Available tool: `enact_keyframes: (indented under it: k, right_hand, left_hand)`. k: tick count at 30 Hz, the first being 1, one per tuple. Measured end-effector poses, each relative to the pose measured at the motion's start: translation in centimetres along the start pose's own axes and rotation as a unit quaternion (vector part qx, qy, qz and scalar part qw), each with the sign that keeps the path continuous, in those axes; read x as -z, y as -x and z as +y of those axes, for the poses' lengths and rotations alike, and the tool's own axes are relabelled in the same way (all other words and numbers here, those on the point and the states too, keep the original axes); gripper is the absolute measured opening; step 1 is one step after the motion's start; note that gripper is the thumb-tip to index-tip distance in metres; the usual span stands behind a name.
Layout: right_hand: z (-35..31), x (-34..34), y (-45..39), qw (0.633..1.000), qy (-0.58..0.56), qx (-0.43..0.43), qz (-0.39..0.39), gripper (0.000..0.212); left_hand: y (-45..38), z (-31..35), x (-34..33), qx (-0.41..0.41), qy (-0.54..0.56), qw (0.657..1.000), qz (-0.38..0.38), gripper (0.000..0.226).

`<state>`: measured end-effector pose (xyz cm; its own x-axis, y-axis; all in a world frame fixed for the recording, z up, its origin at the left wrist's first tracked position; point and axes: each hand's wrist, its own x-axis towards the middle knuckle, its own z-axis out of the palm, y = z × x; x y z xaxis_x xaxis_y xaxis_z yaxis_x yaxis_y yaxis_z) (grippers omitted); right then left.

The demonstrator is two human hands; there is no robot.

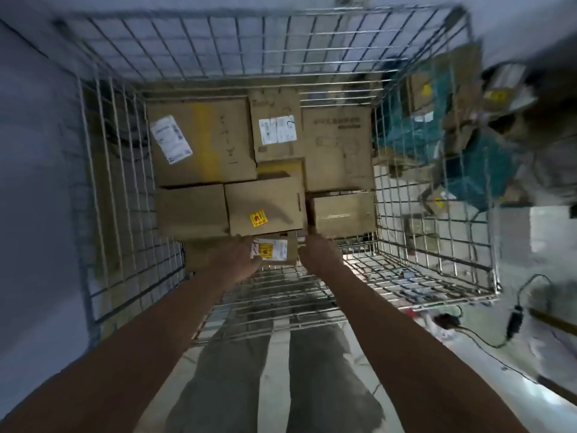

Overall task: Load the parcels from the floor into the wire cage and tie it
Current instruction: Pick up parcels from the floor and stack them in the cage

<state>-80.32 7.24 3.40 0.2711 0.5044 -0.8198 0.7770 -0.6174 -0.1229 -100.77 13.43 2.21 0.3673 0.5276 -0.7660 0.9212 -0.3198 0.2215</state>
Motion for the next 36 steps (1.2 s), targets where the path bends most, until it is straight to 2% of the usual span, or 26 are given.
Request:
enact_keyframes:
  k: [3, 6, 9, 11, 14, 19, 26, 31, 36]
  right_hand:
    - [2.3, 2.3, 5.6, 0.997, 0.064, 0.019, 0.033, 0.035]
    - [5.0, 4.9, 11.8, 0.997, 0.038, 0.003, 0.074, 0.041]
    - [8.8, 6.3, 17.5, 0.995, -0.005, 0.002, 0.104, 0.046]
    - [12.1, 6.8, 20.4, 0.991, -0.002, 0.003, 0.135, 0.048]
    - [17.5, 7.1, 23.4, 0.989, -0.003, -0.039, 0.141, 0.057]
    - [27.6, 6.6, 27.0, 0.975, -0.084, -0.132, 0.155, 0.061]
    - [40.2, 4.1, 32.1, 0.953, -0.193, -0.183, 0.146, 0.043]
    - [46.1, 4.7, 34.4, 0.929, -0.252, -0.221, 0.159, 0.047]
    - [48.4, 7.7, 32.9, 0.918, -0.282, -0.214, 0.182, 0.049]
  left_hand:
    - [3.5, 3.8, 3.1, -0.053, -0.019, 0.998, -0.001, 0.057]
    - [7.7, 8.1, 5.1, -0.127, -0.044, 0.99, 0.039, 0.056]
    - [11.4, 12.3, 5.6, -0.23, -0.081, 0.968, 0.066, 0.03]
    - [14.4, 16.3, 5.8, -0.205, -0.073, 0.974, 0.061, 0.036]
    - [17.3, 23.0, 5.4, -0.167, -0.114, 0.978, 0.045, 0.052]
    - [19.3, 32.7, 3.4, -0.201, -0.175, 0.964, 0.014, 0.051]
    - [19.3, 46.5, 0.1, -0.261, -0.253, 0.932, -0.002, 0.066]
    - [19.5, 53.6, -1.0, -0.274, -0.268, 0.923, -0.031, 0.066]
    - [18.1, 57.5, -1.2, -0.281, -0.308, 0.909, -0.033, 0.066]
